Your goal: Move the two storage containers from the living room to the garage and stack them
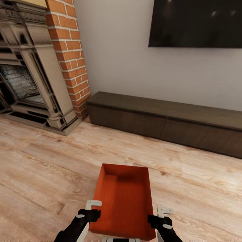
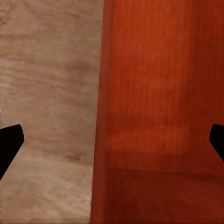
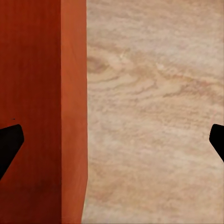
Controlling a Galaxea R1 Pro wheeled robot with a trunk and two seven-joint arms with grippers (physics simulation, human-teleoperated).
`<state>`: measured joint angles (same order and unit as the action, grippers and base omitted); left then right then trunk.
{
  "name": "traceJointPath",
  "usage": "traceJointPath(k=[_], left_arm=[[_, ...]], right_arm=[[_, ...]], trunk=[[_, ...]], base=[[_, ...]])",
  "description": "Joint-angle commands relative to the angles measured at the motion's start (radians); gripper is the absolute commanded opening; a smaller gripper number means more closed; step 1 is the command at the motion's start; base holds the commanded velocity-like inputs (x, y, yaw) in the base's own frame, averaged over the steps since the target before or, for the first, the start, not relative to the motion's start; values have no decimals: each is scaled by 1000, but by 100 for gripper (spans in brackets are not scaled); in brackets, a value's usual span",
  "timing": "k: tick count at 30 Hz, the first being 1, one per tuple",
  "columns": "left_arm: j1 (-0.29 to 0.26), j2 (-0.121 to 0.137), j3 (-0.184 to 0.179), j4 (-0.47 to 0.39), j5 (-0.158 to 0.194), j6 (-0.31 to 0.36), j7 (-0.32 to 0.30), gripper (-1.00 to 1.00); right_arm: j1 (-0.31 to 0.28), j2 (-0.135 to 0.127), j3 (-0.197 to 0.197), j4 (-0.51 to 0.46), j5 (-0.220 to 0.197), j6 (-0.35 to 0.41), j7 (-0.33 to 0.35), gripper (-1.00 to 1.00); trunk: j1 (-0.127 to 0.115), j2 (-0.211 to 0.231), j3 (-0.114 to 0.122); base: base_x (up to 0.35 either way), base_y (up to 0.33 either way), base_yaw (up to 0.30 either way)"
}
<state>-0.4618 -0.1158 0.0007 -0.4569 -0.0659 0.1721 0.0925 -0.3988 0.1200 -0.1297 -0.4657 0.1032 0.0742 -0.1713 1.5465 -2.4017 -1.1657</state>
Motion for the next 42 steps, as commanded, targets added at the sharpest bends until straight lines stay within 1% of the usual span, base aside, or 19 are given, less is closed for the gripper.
traceJointPath(k=[1,13,18,23,29,32,37,42], left_arm=[[0,0,0,-2,-7,6,3,100],[0,3,1,-2,-8,6,2,100],[0,4,1,0,-8,6,3,100],[0,6,2,2,-8,7,4,100],[0,11,2,16,-7,13,4,100],[-8,17,3,50,-2,17,7,100],[-51,19,4,135,-5,10,9,100],[-60,20,3,153,-5,7,9,100]], right_arm=[[0,1,-5,-2,10,7,0,100],[0,3,-2,-2,13,6,18,100],[0,3,47,-1,10,4,22,100],[0,3,57,10,2,3,22,100],[0,1,59,32,-2,3,22,100],[0,1,59,61,-1,2,22,100],[0,1,59,68,0,-11,22,100],[0,1,59,70,0,-19,22,100]], trunk=[[0,0,-2],[0,0,-7],[0,0,-7],[0,0,-7],[0,0,-7],[0,0,-7],[0,0,-7],[0,0,-7]], base=[[0,0,0],[0,0,0],[0,0,0],[0,0,0],[0,0,0],[0,0,0],[0,0,0],[0,0,0]])
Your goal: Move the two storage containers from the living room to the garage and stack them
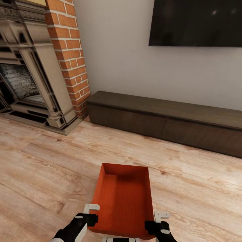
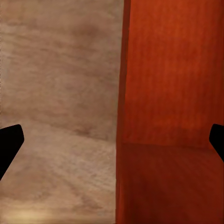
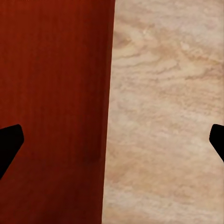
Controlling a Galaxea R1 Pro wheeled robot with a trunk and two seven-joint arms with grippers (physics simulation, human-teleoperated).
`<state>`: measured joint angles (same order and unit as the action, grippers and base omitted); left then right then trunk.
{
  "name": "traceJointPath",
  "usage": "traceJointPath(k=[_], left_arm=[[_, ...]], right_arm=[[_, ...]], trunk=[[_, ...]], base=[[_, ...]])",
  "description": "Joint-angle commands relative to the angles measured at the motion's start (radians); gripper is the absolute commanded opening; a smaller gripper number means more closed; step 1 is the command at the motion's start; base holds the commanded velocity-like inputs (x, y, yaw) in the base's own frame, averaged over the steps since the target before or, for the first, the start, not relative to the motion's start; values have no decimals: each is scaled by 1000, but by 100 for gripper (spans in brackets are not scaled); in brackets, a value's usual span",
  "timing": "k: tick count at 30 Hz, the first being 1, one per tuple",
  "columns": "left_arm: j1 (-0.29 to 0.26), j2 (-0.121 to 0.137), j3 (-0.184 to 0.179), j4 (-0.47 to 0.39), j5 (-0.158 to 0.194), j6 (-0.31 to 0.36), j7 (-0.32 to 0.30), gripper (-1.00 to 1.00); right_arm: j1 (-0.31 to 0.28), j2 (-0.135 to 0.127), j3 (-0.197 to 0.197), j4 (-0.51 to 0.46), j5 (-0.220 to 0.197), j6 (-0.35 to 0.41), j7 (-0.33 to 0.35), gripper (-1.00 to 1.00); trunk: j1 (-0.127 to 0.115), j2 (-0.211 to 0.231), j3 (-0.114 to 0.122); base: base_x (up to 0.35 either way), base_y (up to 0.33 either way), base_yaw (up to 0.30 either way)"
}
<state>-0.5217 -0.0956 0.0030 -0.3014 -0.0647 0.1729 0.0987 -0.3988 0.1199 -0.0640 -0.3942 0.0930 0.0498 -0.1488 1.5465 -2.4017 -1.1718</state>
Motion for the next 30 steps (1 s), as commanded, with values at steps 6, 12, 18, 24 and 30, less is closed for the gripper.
traceJointPath(k=[6,12,18,24,30], left_arm=[[-1,1,1,0,-7,3,3,100],[-1,1,2,1,-9,2,3,100],[-1,-1,2,-2,-10,2,3,100],[-1,-1,2,-6,-10,2,3,100],[-1,-1,2,-8,-9,2,2,100]], right_arm=[[0,2,-7,-2,11,-1,0,100],[0,3,-7,-2,12,-16,0,100],[0,3,-7,-4,13,-30,4,100],[0,3,-8,-6,12,-35,9,100],[0,4,-11,-7,11,-36,-1,100]], trunk=[[0,0,-1],[0,0,-1],[0,0,-1],[0,0,-1],[0,0,-1]], base=[[0,0,0],[0,0,0],[0,0,0],[0,0,-30],[0,0,-215]])
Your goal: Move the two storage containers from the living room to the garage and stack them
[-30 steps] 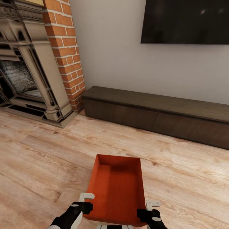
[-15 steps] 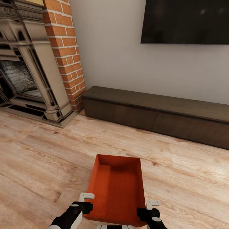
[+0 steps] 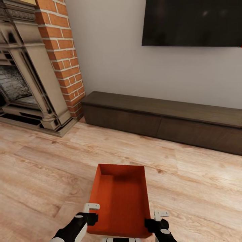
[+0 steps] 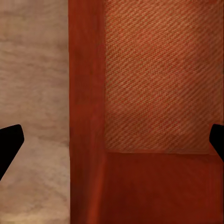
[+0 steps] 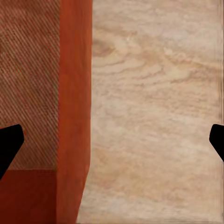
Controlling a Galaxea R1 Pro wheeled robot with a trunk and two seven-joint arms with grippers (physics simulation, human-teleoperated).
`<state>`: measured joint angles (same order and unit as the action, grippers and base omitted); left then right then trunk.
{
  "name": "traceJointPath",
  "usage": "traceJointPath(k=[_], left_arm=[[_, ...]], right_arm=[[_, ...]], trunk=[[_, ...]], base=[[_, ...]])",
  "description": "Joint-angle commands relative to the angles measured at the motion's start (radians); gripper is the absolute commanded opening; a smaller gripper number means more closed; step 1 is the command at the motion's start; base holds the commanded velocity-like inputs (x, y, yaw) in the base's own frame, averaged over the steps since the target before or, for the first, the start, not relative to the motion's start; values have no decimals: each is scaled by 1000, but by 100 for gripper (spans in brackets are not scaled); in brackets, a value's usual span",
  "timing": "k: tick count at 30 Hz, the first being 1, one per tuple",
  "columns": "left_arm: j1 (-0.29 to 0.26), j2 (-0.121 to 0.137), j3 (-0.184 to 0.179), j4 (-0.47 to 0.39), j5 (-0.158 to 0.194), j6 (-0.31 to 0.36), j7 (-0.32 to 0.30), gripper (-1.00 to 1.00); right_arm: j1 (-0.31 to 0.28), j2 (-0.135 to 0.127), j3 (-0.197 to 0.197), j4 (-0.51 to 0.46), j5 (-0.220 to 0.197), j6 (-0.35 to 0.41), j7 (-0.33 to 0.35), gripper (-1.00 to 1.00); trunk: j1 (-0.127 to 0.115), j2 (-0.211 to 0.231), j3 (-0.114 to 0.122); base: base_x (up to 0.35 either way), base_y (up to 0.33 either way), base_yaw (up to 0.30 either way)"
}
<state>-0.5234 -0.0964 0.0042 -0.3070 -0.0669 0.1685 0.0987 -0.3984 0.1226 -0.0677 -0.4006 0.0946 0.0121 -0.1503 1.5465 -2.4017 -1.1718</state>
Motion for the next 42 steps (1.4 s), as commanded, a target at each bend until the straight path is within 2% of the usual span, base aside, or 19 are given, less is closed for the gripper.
traceJointPath(k=[1,22,26,32,37,42], left_arm=[[0,0,0,-3,-7,6,2,100],[0,3,-1,-2,-7,6,1,100],[0,10,-1,-3,-7,6,1,100],[0,28,-1,-6,-7,6,1,100],[0,29,-1,-6,-7,6,1,100],[0,28,0,-6,-7,6,2,100]], right_arm=[[0,1,-7,-1,10,0,-1,100],[0,0,-5,-6,11,-3,2,100],[0,1,-4,-5,10,-3,6,100],[0,23,-3,2,10,-6,11,100],[0,36,-3,5,10,-9,12,100],[0,37,-3,6,11,-10,12,100]], trunk=[[0,0,-1],[0,0,-1],[0,0,-1],[0,0,-1],[0,0,-1],[0,0,-1]], base=[[0,0,-182],[0,0,-19],[0,0,0],[0,0,0],[0,0,0],[0,0,0]])
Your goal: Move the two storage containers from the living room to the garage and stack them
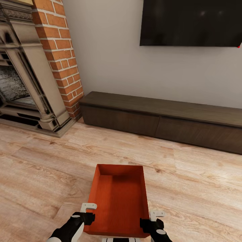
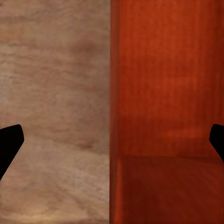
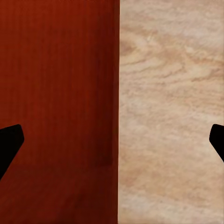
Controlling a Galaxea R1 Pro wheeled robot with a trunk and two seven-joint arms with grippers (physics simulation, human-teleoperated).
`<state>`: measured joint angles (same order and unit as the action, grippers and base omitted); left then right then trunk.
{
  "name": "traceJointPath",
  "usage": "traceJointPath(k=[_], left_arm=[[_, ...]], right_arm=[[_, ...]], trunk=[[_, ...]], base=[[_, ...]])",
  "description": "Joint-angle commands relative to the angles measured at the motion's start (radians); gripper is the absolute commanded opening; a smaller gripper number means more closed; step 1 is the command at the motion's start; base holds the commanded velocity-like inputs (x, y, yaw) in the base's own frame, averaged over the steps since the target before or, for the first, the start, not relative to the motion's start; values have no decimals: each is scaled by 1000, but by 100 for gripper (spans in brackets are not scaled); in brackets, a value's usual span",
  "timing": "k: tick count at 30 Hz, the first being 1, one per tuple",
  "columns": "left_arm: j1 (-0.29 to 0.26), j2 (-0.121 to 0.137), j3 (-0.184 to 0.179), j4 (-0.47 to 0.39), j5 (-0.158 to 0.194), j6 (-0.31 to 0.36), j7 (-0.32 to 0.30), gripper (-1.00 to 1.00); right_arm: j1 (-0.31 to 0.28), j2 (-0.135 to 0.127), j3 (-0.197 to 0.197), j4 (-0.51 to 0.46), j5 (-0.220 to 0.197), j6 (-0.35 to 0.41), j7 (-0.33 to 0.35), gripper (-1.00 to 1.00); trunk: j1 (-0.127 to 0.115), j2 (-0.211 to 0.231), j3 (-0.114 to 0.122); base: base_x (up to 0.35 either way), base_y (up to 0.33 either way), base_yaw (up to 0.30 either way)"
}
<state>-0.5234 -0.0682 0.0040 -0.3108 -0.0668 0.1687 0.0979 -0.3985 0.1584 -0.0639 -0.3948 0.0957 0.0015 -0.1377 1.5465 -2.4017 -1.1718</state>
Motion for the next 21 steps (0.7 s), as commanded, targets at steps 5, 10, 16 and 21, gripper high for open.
traceJointPath(k=[5,10,16,21], left_arm=[[0,-1,1,-2,-7,6,3,100],[0,-1,1,-2,-7,6,3,100],[0,-1,1,-2,-7,6,3,100],[0,-1,0,-3,-7,6,2,100]], right_arm=[[0,1,-7,-1,10,-14,0,100],[0,1,-7,-1,12,-38,0,100],[0,2,-7,-1,10,-35,-9,100],[0,3,-8,-1,12,-34,-13,100]], trunk=[[0,0,-1],[0,0,-1],[0,0,-1],[0,0,-1]], base=[[0,0,0],[0,0,0],[0,0,-42],[0,0,-133]])
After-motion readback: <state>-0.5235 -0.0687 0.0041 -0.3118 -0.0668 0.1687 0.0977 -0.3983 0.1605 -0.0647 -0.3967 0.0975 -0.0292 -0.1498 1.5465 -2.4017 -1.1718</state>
